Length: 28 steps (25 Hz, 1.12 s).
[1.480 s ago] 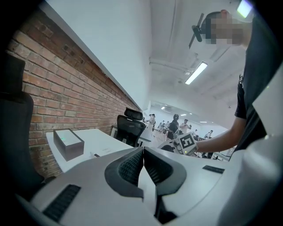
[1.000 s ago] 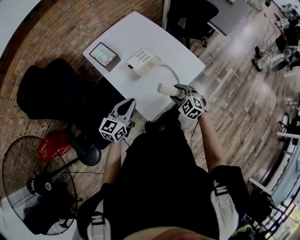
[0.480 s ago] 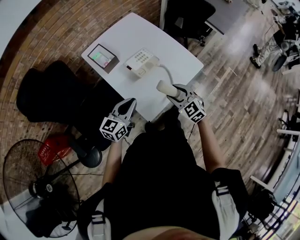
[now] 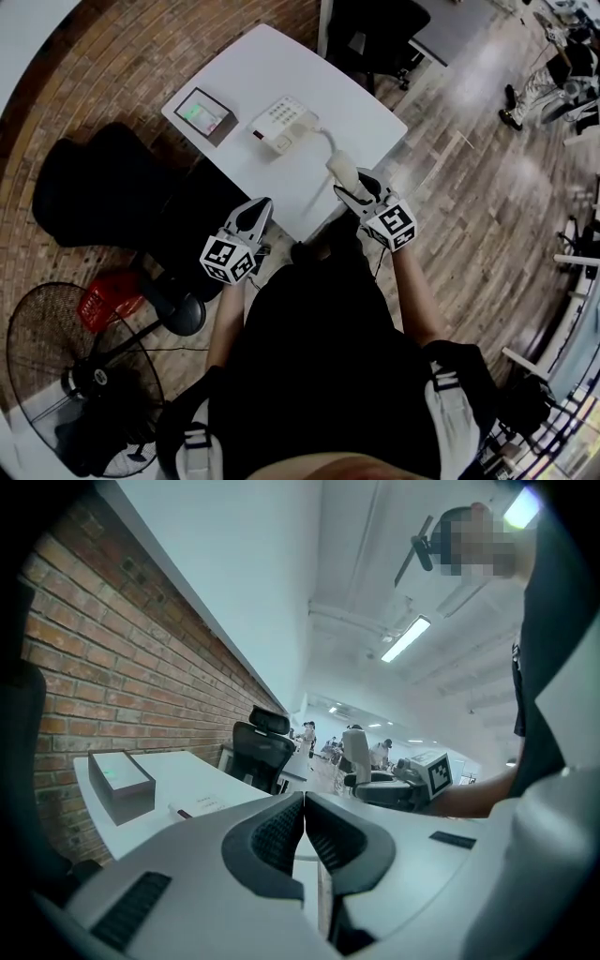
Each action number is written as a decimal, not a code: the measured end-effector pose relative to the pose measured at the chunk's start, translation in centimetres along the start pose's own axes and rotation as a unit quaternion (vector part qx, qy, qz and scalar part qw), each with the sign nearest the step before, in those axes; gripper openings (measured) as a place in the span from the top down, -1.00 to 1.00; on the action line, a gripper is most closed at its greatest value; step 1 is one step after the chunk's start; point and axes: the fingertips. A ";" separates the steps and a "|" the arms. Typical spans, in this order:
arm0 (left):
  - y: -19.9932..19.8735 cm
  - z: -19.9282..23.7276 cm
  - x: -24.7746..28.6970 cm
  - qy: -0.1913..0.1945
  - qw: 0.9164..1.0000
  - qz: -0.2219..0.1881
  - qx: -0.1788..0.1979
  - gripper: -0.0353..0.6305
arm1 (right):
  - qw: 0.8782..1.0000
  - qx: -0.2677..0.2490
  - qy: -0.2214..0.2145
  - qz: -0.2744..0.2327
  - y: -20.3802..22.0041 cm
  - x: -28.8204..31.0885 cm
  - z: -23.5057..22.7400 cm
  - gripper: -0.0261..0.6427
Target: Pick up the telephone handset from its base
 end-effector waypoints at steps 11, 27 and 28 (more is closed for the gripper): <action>-0.3 0.4 -0.1 0.004 1.000 0.000 0.003 0.84 | 0.996 0.068 0.018 -0.046 0.8 -0.6 -0.5 0.30; -0.4 1.5 -0.5 0.001 1.000 0.001 0.002 0.84 | 0.998 0.061 0.005 -0.028 1.0 0.6 0.2 0.31; -0.4 1.5 -0.5 0.001 1.000 0.001 0.002 0.84 | 0.998 0.060 0.004 -0.027 1.0 0.6 0.2 0.31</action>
Point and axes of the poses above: the fingertips, and each gripper's own axes: x forward along the fingers, z to its left, y out of its underside
